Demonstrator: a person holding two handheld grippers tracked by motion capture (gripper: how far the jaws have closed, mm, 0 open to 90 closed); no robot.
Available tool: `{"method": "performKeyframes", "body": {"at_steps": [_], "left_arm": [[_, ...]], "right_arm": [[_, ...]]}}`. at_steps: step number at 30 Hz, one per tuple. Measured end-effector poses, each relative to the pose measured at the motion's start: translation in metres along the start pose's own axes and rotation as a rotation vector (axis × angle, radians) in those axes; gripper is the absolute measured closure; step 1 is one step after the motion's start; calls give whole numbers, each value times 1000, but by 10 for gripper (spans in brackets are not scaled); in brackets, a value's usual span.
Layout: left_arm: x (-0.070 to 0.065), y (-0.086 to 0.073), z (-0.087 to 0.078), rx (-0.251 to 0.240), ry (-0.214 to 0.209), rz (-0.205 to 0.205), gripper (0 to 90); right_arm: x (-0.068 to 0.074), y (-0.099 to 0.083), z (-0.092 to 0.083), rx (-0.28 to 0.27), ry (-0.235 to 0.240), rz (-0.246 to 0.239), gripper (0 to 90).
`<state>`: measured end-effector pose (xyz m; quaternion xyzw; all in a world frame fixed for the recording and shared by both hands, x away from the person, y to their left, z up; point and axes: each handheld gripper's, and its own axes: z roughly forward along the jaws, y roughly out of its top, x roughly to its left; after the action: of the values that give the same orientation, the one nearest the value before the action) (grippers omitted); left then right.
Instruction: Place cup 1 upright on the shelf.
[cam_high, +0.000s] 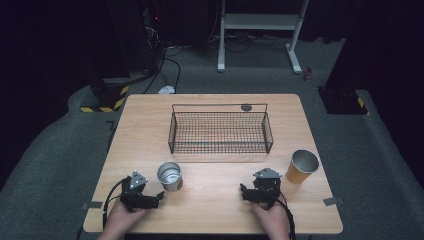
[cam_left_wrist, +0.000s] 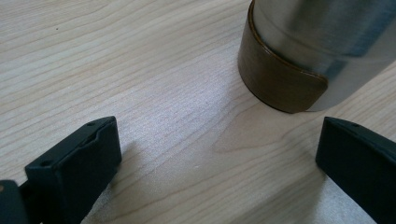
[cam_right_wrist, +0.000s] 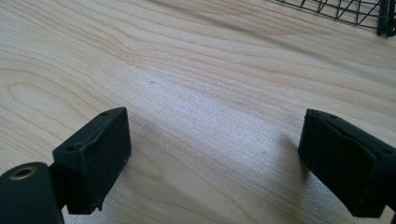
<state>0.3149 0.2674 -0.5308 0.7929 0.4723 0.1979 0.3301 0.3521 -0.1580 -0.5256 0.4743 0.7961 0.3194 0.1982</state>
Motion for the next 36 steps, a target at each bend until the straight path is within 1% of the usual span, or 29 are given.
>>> {"method": "performKeyframes", "body": {"at_steps": [3, 6, 8, 16, 19, 22, 26, 28, 29, 32, 35, 36], "left_arm": [[0, -1, 0, -3, 2, -1, 7], [-1, -2, -1, -4, 9, -14, 10], [-1, -2, -2, -3, 17, -15, 9], [0, -2, -1, -1, 20, -16, 3], [2, -2, -1, -4, 40, -37, 5], [1, -2, -2, -8, 50, -40, 14], [4, -2, -2, -5, 39, -30, 20], [6, -2, -2, -5, 43, -39, 17], [8, -3, -3, -4, 46, -30, 17], [10, -3, -3, -8, 41, -37, 16], [12, -3, -3, -6, 39, -30, 15], [12, -3, -3, -6, 39, -33, 15]], "right_arm": [[0, 0, 0, 1, -3, 6, 96], [1, -1, 0, -2, -8, 4, 96], [0, -1, 0, -3, -8, 3, 97], [0, 0, 0, 0, -1, 1, 94], [0, 0, 0, 0, -1, 1, 94], [0, 0, 0, -1, -1, 0, 94], [0, 0, 0, 0, -2, 2, 95], [0, 0, 0, 0, -2, 2, 95], [0, 0, 0, 0, -2, 2, 95], [1, 0, -1, 2, -1, 5, 95], [0, 0, 0, 0, -2, 2, 96], [0, 0, 0, 0, -2, 2, 96]]}}
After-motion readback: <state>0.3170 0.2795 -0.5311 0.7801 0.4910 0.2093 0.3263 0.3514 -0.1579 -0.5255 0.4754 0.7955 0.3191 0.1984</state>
